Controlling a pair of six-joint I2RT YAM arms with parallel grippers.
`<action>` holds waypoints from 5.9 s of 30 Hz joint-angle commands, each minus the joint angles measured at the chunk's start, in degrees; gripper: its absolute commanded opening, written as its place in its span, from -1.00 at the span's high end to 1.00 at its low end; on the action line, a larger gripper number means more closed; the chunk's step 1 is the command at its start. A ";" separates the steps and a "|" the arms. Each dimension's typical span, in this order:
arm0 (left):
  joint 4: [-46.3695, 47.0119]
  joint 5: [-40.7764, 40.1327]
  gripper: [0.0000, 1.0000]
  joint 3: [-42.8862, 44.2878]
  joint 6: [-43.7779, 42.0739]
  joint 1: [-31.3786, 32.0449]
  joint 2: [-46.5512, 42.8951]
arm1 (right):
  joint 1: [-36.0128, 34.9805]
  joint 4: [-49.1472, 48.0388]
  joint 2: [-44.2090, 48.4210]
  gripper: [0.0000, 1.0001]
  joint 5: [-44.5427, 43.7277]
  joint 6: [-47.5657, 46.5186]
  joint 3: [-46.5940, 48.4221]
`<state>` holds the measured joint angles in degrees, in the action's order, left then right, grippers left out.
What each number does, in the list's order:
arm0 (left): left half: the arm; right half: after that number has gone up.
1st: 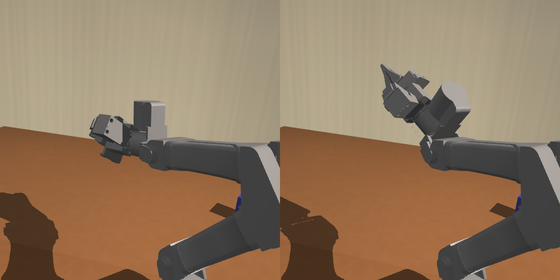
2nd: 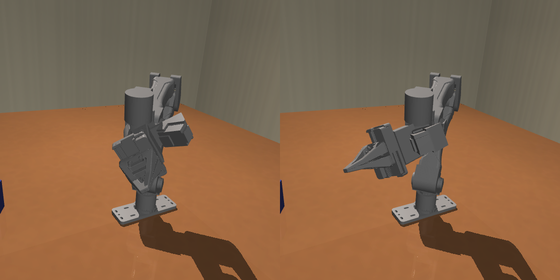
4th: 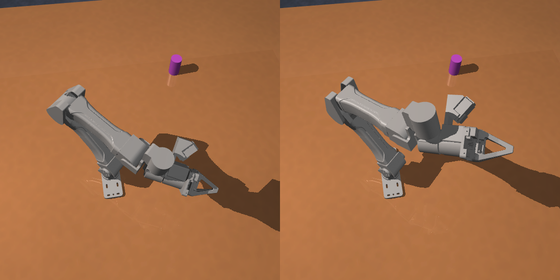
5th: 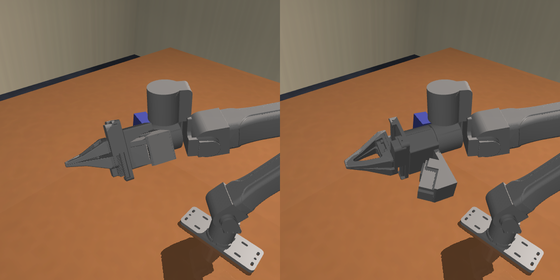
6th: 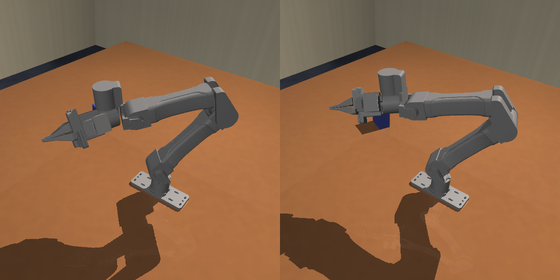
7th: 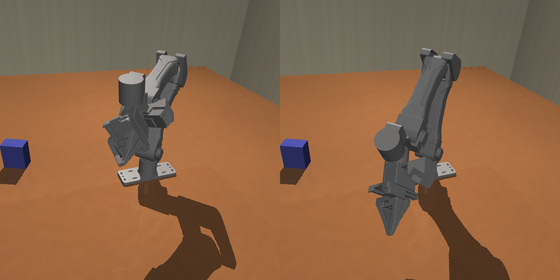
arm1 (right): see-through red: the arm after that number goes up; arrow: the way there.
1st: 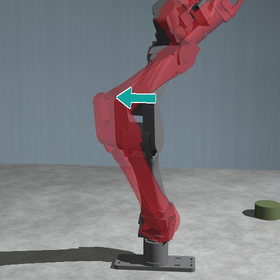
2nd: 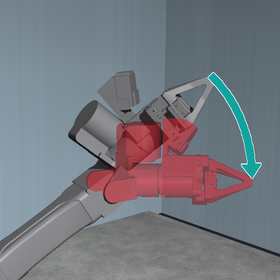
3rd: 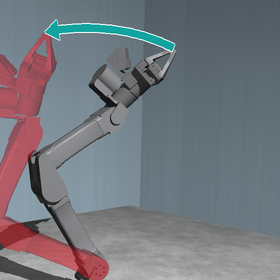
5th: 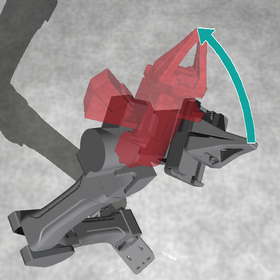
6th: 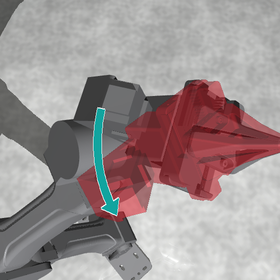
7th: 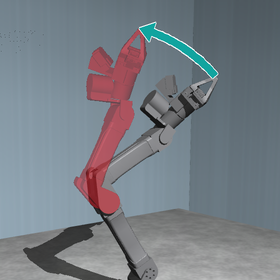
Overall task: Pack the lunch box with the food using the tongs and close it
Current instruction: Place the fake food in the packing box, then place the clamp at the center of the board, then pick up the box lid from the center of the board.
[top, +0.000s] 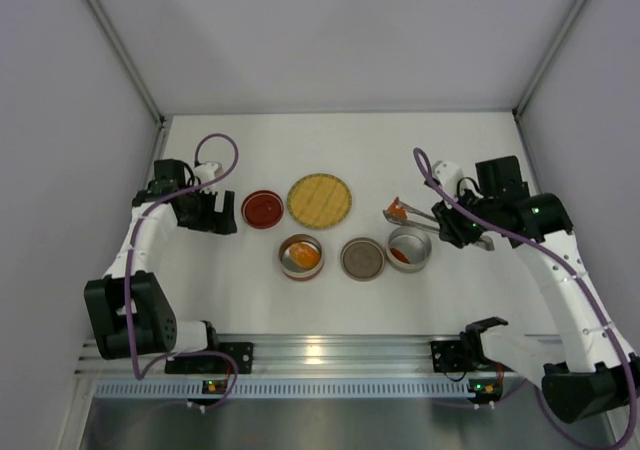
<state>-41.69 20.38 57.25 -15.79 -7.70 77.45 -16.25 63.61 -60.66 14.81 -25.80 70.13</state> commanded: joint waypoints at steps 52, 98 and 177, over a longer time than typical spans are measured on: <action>-2.87 1.15 -0.96 5.76 -1.61 0.06 -0.81 | 17.97 5.74 -4.63 0.22 11.09 -9.89 6.77; -0.32 0.27 -0.96 3.65 -2.58 0.06 1.30 | 19.06 -27.58 -56.84 -0.22 -1.10 4.18 19.87; -3.75 8.27 0.42 3.48 -70.69 14.30 23.80 | 19.06 -6.05 -23.18 -0.99 29.05 6.03 20.58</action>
<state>-44.27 30.26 63.00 -86.70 6.42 101.08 3.16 57.52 -86.11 41.78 -20.32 91.11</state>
